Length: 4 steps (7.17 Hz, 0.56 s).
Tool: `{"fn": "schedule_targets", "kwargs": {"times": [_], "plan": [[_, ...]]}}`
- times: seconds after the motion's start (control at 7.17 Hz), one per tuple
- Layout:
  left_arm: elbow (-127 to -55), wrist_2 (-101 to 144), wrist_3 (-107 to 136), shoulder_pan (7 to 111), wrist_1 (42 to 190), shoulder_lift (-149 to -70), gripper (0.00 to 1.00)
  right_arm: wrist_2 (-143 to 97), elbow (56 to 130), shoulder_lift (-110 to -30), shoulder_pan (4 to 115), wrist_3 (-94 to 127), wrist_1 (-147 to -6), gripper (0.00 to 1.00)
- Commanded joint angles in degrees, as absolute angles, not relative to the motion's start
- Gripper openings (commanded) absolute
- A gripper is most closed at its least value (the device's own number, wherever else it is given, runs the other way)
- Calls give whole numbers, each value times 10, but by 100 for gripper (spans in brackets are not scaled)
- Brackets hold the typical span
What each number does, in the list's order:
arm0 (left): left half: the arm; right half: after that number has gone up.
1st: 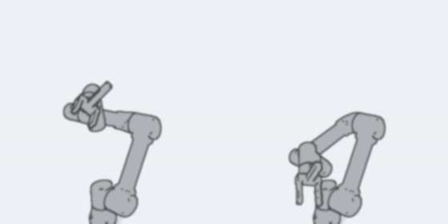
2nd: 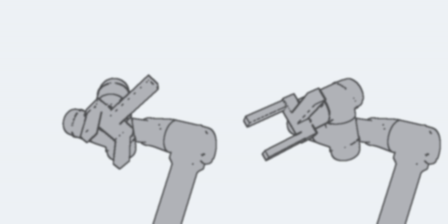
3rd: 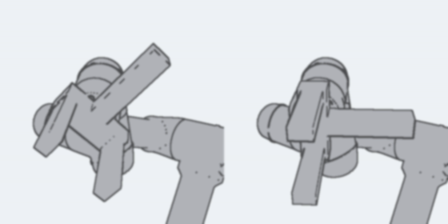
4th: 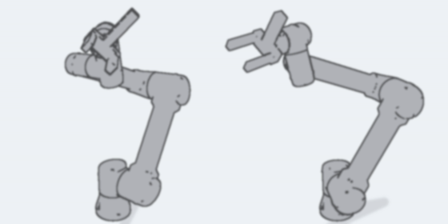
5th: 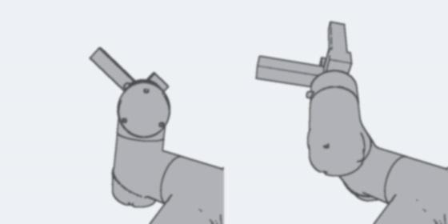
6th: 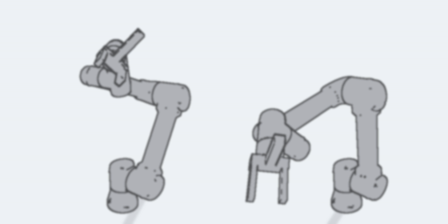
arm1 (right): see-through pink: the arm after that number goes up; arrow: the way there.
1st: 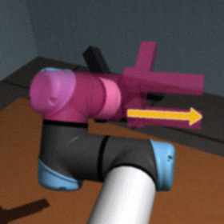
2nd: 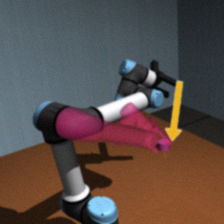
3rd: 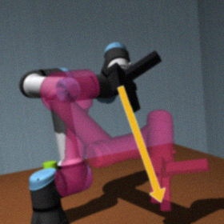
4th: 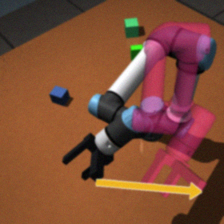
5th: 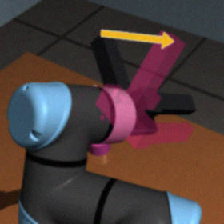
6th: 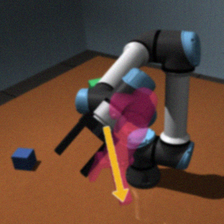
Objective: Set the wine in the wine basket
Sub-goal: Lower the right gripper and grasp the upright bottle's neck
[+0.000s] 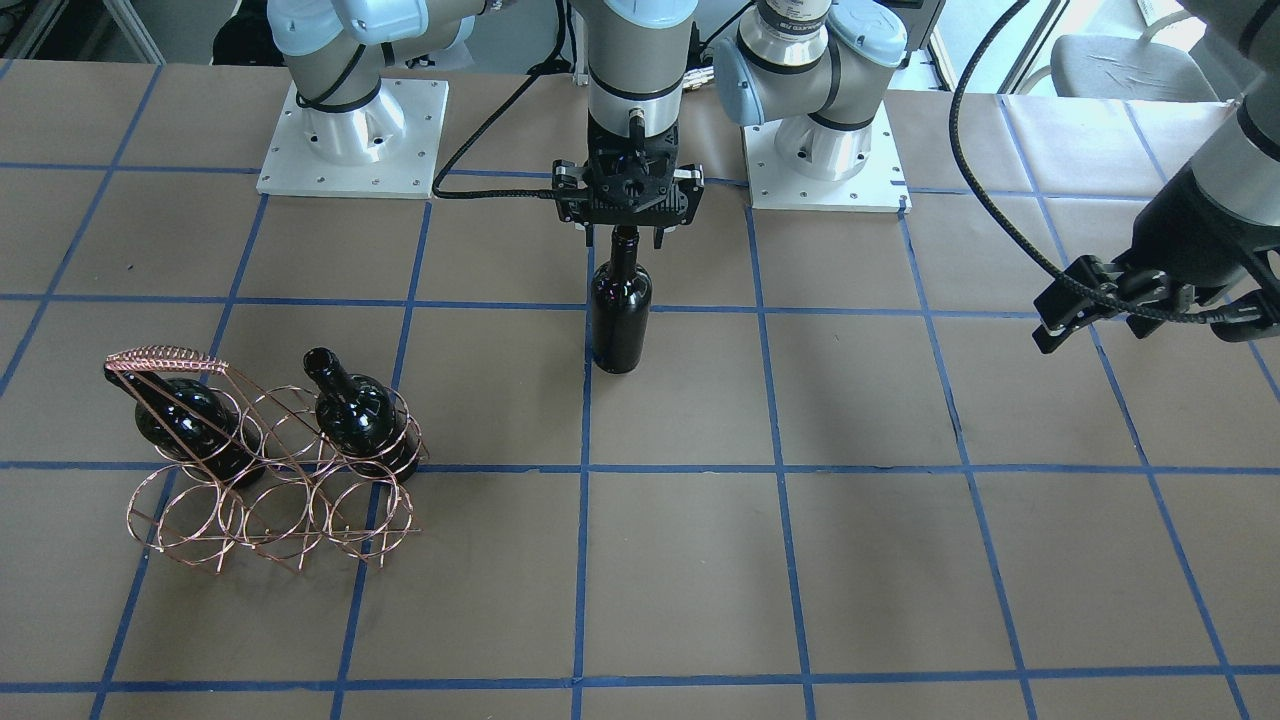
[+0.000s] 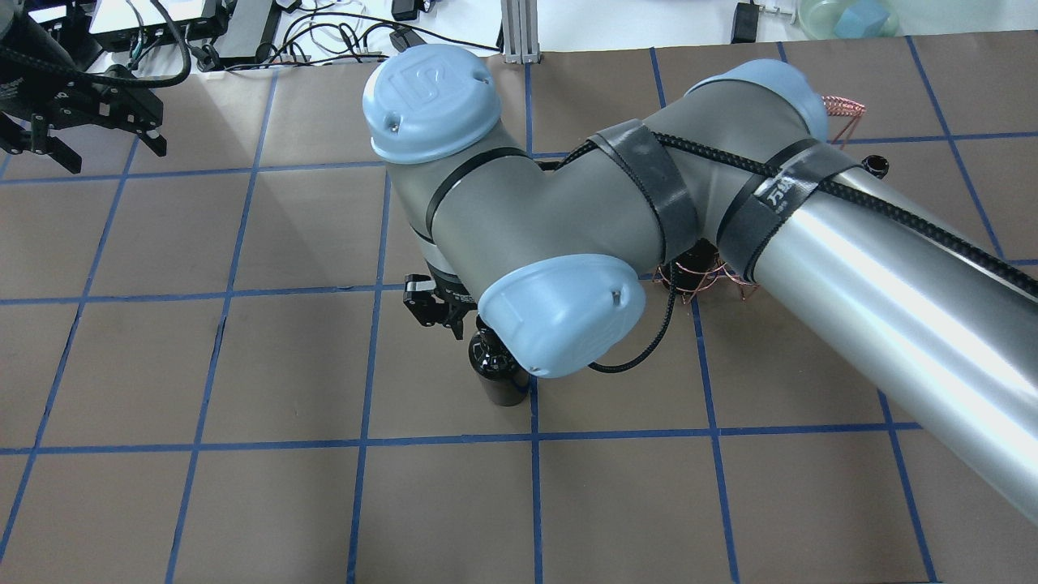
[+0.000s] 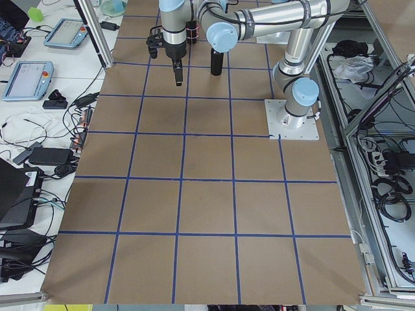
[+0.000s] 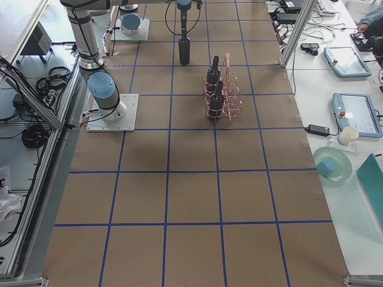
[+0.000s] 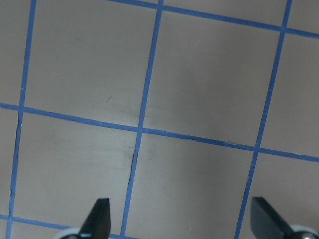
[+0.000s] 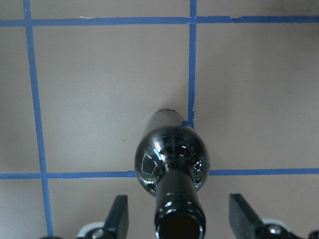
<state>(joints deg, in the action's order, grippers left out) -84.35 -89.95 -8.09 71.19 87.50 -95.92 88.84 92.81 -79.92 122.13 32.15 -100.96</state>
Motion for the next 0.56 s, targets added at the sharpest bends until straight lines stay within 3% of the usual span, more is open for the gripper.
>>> {"fn": "schedule_targets", "kwargs": {"times": [0.0, 0.42], "plan": [[-844, -898, -79, 714, 875, -962, 100, 894, 932, -796, 1221, 320, -1013, 74], [-844, -897, -78, 728, 875, -960, 100, 889, 933, -796, 1221, 321, -1013, 67]]}}
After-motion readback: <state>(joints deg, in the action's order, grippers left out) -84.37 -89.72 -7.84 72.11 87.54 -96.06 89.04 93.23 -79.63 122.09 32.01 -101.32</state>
